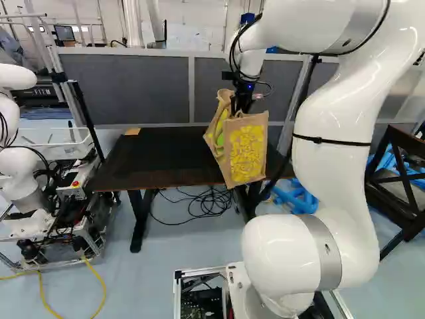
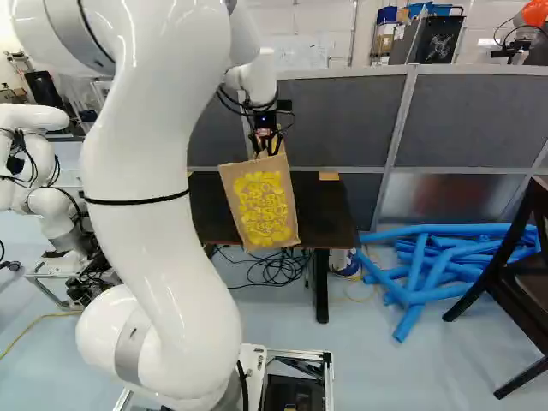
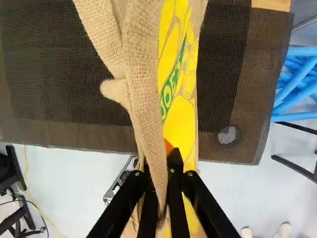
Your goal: Pick up the bag on the ground and place it on the table
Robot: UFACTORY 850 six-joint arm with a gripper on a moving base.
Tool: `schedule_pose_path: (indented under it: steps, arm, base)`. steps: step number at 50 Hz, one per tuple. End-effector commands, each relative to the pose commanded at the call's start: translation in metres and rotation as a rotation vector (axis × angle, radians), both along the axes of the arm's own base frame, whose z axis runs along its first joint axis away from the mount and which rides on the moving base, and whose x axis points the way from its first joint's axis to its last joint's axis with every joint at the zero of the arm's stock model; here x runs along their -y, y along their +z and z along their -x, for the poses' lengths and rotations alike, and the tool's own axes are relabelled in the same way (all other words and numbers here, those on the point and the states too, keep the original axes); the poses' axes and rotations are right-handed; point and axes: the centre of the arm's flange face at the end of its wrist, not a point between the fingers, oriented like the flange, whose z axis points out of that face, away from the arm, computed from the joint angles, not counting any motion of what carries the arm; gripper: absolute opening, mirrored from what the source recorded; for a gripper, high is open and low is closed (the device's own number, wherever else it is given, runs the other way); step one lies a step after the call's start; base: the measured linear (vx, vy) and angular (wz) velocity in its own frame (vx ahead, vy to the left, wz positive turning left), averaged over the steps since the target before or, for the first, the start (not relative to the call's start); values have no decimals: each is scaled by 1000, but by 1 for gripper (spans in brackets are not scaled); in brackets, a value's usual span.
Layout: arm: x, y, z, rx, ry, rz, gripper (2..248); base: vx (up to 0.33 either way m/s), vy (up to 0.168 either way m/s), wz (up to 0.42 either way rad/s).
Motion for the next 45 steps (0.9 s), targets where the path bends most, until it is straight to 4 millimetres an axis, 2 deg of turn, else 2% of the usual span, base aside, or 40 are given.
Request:
schedule_pose_path:
  steps: [14, 34, 35, 39, 40, 44, 45]
  arm:
    - [0, -21, -29, -14, 4, -1, 23]
    - [1, -27, -33, -20, 4, -2, 23]
    - [1, -27, -33, -20, 4, -2, 34]
    - [1, -27, -33, -20, 4, -2, 34]
    - [1, -27, -33, -20, 4, -2, 67]
    - [1, -27, -33, -20, 4, -2, 67]
    - [1, -27, -33, -20, 4, -2, 100]
  base:
    - [0, 0, 0]
    - [0, 0, 0]
    - [0, 0, 0]
    - [0, 0, 0]
    - [0, 0, 0]
    - [0, 0, 0]
    - [0, 0, 0]
